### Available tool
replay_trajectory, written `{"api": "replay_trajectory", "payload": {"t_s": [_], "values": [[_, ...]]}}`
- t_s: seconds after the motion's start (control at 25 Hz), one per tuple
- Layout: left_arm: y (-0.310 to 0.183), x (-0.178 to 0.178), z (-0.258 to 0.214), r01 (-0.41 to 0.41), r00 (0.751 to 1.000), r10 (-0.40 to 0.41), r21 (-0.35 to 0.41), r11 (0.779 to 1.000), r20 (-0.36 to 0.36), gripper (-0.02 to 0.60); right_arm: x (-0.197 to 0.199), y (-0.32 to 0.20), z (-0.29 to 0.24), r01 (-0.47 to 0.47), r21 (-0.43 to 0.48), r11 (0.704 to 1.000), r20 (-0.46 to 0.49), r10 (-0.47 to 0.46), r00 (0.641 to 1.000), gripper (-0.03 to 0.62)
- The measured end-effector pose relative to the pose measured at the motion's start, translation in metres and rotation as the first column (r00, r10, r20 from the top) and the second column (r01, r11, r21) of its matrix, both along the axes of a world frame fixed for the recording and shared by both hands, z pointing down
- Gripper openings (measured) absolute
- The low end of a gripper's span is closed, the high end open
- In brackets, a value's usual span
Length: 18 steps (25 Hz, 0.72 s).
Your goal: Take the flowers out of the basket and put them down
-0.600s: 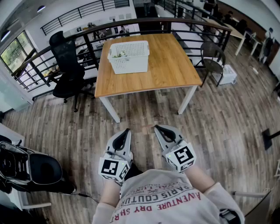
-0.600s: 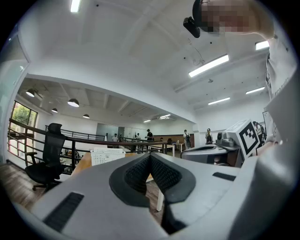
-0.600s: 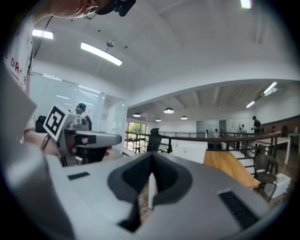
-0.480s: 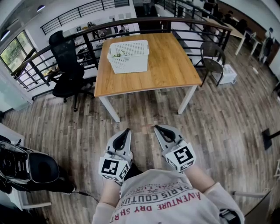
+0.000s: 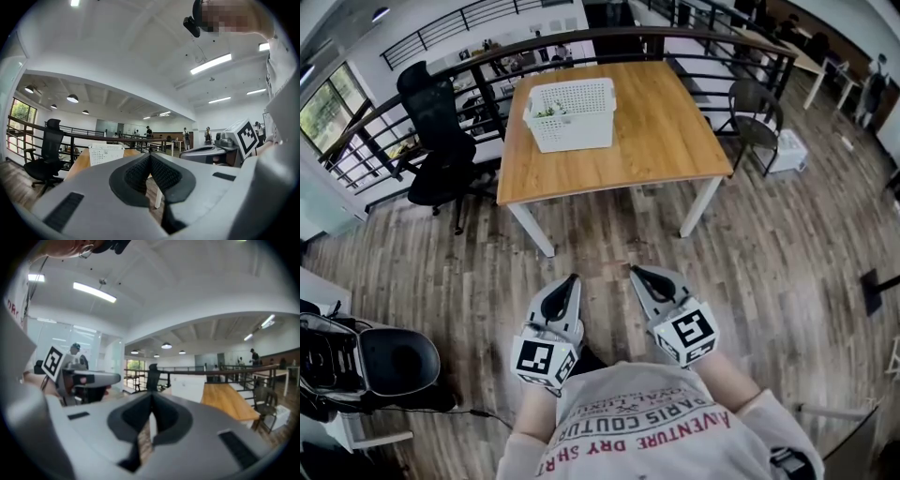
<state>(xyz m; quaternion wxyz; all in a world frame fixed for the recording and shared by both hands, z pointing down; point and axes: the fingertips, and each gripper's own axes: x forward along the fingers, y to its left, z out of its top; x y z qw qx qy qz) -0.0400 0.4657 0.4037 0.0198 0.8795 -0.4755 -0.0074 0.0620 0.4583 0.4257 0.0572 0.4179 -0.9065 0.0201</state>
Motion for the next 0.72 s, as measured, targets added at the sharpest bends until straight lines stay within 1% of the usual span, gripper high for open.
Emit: {"api": "replay_trajectory", "payload": {"t_s": [0.2,0.36,0.56,0.64,0.72], "values": [[-0.010,-0.002,0.003,0.003,1.000,-0.003,-0.019,1.000,-0.010,0.015,-0.002,-0.011,0.007,0.008,-0.030,1.000,-0.003,-0.008,1.000,0.030],[-0.031,-0.011,0.013,0.005,1.000,-0.006,-0.028,1.000,-0.020,0.015,-0.013,-0.032,0.020,0.015,-0.027,1.000,-0.008,-0.016,1.000,0.030],[-0.071,-0.030,0.025,-0.015,1.000,0.014,-0.047,0.999,-0.027,0.015,-0.033,-0.071,0.037,-0.002,-0.059,0.998,-0.043,0.000,0.999,0.031],[-0.095,-0.043,0.027,-0.016,0.999,0.014,-0.058,0.998,-0.044,0.015,-0.046,-0.093,0.039,-0.004,-0.067,0.998,-0.070,-0.001,0.998,0.030],[-0.126,-0.058,0.024,-0.017,0.998,0.014,-0.063,0.998,-0.060,0.015,-0.060,-0.120,0.036,-0.006,-0.073,0.997,-0.078,0.001,0.997,0.031]]}}
